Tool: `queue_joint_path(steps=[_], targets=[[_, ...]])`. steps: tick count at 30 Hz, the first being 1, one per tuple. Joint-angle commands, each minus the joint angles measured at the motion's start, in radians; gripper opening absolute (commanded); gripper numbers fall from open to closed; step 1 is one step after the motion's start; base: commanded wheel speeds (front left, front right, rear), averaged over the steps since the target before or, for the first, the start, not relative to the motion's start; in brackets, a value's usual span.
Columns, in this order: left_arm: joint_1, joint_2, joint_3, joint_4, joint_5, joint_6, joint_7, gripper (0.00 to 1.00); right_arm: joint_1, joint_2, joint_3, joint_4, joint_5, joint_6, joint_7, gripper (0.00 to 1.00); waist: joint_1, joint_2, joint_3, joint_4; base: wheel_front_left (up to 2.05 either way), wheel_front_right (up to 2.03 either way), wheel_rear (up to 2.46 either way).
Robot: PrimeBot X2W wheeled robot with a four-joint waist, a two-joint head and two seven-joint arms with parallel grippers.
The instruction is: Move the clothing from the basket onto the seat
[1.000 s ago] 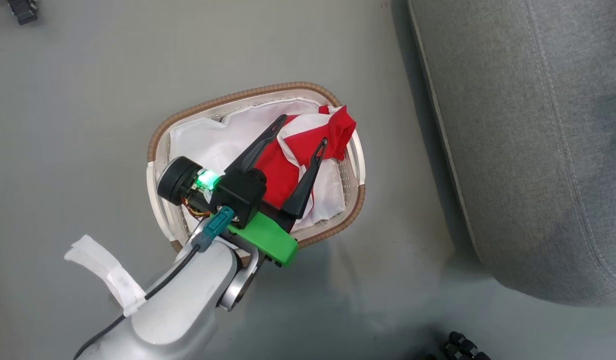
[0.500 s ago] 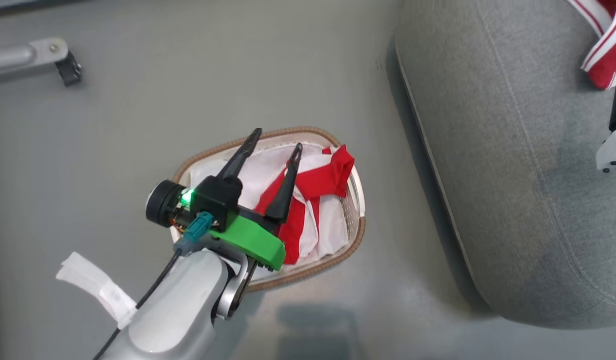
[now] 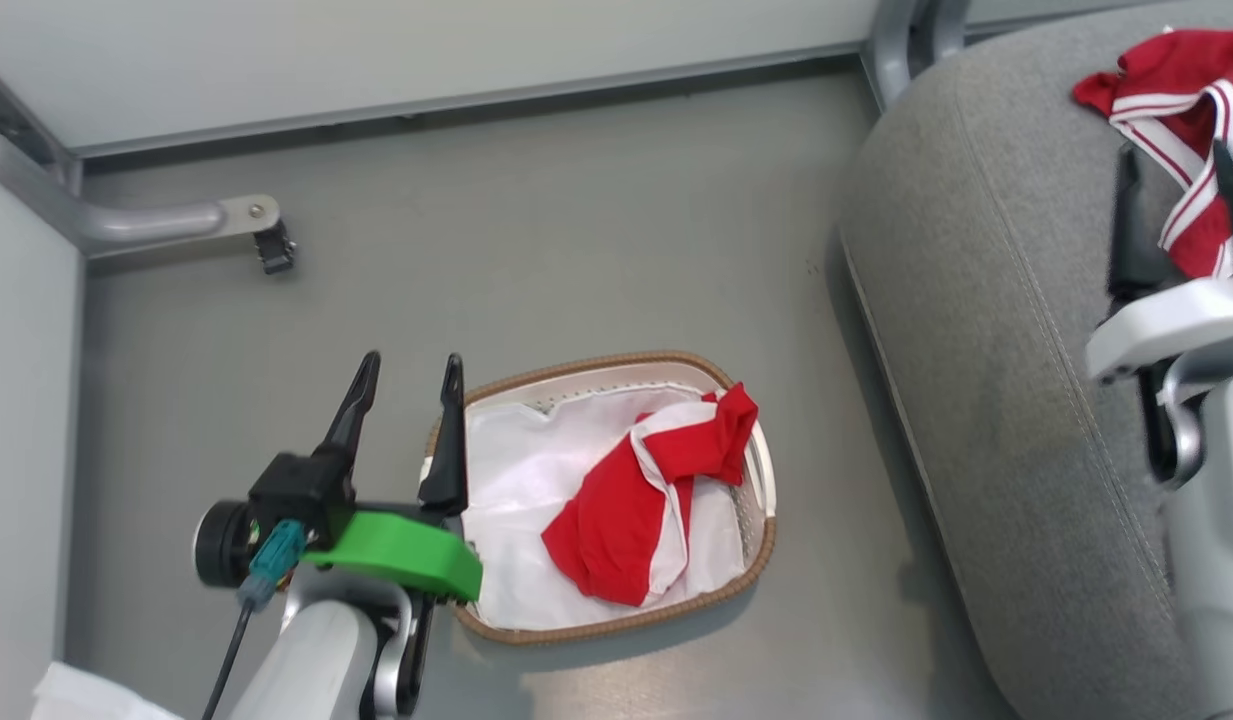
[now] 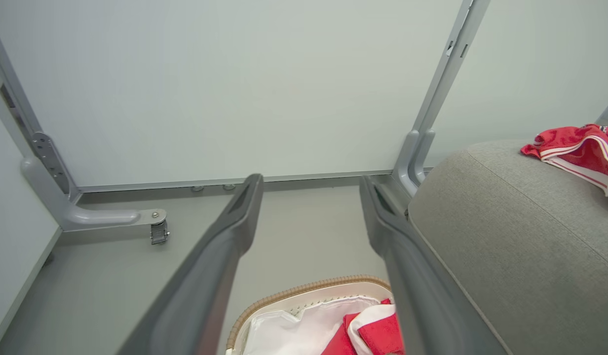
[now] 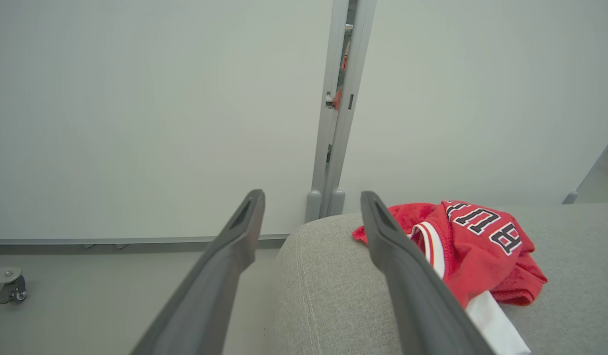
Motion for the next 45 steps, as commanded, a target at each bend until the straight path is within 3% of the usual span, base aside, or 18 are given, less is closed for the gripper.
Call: queue_joint_path(steps=[1,7,13,22,45], targets=[[0.04,-0.005,0.025,-0.003,0.015,0.002,-0.002,1.0,0.046,0.02,0.002,-0.025,0.003,-0.001,-0.004,1.0,0.0,0.0,-0.06,0.055,0.0,0.0,0.0],[0.148,-0.036,0.128,-0.02,0.064,-0.013,-0.002,1.0,0.194,0.115,0.035,-0.12,-0.006,-0.001,-0.005,1.0,0.0,0.0,-0.104,0.076,0.0,0.0,0.0],[0.242,-0.063,0.206,-0.034,0.099,-0.039,-0.002,1.0,0.336,0.162,0.079,-0.178,0.006,-0.001,-0.004,1.0,0.0,0.0,-0.151,0.07,0.0,0.0,0.0],[0.354,-0.093,0.277,-0.065,0.134,-0.064,-0.002,1.0,0.472,0.168,0.187,-0.222,0.061,-0.001,-0.005,1.0,0.0,0.0,-0.186,0.049,0.0,0.0,0.0],[0.352,-0.119,0.315,-0.029,0.174,-0.104,-0.002,1.0,0.49,0.169,0.219,-0.204,0.067,-0.001,-0.005,1.0,0.0,0.0,-0.203,0.046,0.0,0.0,0.0]])
